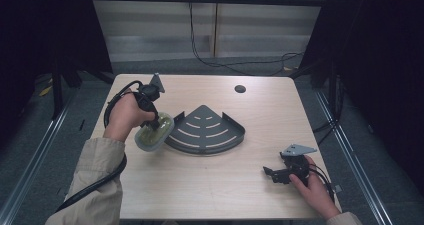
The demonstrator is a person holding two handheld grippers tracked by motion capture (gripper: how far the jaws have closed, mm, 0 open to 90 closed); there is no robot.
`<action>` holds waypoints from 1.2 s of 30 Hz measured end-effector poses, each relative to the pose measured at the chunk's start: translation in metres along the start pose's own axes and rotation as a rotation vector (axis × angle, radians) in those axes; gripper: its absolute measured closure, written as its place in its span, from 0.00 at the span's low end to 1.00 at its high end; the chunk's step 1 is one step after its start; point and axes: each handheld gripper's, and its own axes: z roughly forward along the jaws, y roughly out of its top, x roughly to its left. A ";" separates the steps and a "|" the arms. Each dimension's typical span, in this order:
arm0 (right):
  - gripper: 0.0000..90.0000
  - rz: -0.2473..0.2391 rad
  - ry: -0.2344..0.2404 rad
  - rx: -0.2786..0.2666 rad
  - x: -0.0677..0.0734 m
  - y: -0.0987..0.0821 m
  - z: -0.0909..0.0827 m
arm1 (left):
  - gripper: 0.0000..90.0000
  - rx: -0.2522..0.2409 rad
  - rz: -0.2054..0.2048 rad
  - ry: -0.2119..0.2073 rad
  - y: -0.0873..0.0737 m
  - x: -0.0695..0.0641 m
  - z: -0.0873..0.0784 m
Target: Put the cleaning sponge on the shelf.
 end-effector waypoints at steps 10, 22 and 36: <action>0.12 0.001 0.001 0.000 0.000 0.000 0.000 | 0.80 -0.012 0.027 0.001 0.017 -0.008 0.000; 0.12 0.002 0.002 0.000 0.001 -0.001 -0.001 | 0.80 -0.021 0.052 0.004 0.035 -0.015 0.004; 0.12 -0.004 0.002 -0.001 0.000 -0.001 -0.001 | 0.80 -0.018 0.088 0.000 0.053 -0.025 0.010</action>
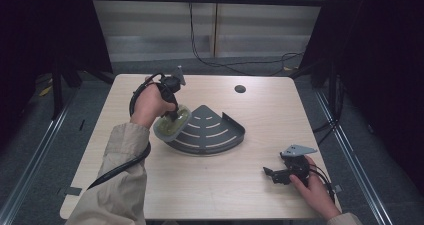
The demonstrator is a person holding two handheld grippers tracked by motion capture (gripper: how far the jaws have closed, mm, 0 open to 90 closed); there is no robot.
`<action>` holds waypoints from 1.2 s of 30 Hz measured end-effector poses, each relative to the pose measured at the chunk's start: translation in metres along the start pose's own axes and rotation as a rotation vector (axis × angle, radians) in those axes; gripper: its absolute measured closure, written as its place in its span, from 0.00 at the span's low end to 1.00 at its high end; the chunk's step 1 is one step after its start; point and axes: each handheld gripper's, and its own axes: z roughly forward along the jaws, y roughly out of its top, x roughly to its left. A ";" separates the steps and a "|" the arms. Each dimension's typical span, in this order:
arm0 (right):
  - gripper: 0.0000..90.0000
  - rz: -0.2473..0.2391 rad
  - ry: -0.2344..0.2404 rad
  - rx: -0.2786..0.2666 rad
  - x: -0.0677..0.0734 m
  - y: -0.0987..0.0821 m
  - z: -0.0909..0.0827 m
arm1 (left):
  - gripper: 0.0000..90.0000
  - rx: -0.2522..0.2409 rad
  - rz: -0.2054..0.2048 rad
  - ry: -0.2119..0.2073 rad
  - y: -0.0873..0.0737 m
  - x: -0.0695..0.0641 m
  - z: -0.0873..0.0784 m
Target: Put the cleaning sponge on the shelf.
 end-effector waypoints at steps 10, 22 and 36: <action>0.12 0.001 0.004 -0.002 0.000 0.000 0.000 | 0.80 0.009 0.026 0.007 0.012 -0.008 0.003; 0.12 -0.001 0.001 -0.002 0.000 0.000 0.000 | 0.80 0.006 0.061 0.004 0.024 -0.017 0.006; 0.12 -0.004 0.004 -0.002 0.000 -0.001 -0.001 | 0.80 -0.002 0.074 0.006 0.036 -0.021 0.020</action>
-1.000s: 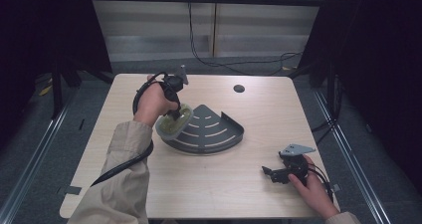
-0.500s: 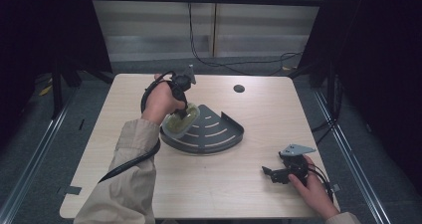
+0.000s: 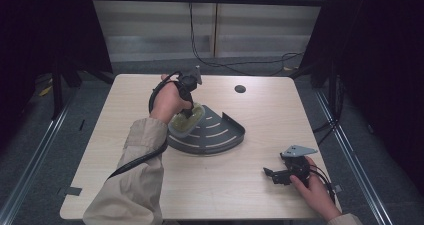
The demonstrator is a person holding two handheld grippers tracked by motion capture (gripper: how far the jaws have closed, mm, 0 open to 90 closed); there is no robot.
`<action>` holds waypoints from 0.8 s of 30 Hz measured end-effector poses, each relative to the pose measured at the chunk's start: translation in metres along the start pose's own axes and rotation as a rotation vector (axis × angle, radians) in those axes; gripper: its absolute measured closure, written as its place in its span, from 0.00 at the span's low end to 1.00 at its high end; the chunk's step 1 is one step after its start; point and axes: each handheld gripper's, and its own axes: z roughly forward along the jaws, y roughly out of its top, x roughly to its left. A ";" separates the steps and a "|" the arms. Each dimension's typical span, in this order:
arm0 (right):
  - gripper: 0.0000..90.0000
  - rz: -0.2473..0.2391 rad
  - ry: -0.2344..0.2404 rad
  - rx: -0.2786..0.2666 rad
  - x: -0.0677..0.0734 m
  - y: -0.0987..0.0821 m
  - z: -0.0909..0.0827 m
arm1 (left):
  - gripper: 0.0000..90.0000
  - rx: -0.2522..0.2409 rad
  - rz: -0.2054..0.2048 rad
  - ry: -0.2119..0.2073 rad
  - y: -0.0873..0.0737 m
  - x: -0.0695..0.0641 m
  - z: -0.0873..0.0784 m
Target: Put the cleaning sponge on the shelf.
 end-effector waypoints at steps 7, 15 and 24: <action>0.12 0.005 -0.002 0.004 0.001 0.000 -0.001 | 0.80 0.002 0.016 0.000 0.003 -0.001 0.013; 0.12 0.001 -0.001 0.001 0.001 -0.001 -0.001 | 0.80 0.009 0.037 0.004 0.004 0.001 0.020; 0.12 0.000 -0.001 0.001 0.001 -0.001 -0.001 | 0.80 0.019 0.033 -0.002 0.001 0.003 0.032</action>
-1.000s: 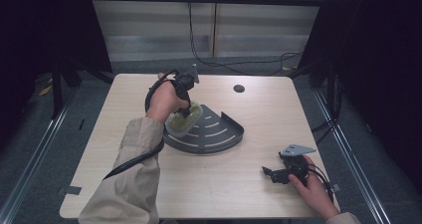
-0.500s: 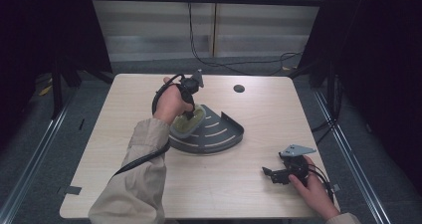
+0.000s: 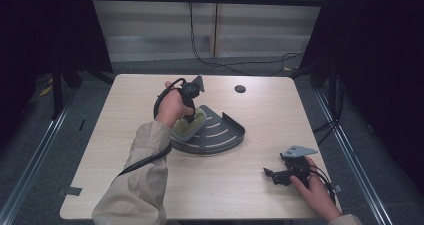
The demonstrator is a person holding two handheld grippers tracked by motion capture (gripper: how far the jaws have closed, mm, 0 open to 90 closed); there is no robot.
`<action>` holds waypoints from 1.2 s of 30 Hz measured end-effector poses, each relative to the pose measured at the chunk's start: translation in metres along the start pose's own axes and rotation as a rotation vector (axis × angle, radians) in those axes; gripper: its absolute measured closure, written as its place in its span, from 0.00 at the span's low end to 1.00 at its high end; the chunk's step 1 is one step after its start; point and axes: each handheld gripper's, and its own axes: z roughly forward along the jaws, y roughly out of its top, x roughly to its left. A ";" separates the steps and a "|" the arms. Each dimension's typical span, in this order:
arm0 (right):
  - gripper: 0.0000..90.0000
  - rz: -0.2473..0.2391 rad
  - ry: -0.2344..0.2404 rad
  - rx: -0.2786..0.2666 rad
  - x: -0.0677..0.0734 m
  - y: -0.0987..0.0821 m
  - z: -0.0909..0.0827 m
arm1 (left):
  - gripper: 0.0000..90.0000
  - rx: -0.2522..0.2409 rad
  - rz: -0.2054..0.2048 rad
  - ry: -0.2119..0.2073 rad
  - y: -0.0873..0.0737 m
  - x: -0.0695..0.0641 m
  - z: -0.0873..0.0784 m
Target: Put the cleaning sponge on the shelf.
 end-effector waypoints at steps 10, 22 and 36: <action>0.12 0.001 0.002 0.000 0.000 0.000 0.000 | 0.79 0.005 -0.001 0.007 -0.004 0.005 0.008; 0.12 -0.001 0.003 0.001 0.000 0.000 0.000 | 0.79 0.010 0.002 0.009 -0.007 0.008 0.018; 0.12 0.000 0.007 0.001 0.000 -0.001 -0.001 | 0.79 0.011 -0.001 0.023 -0.011 0.012 0.020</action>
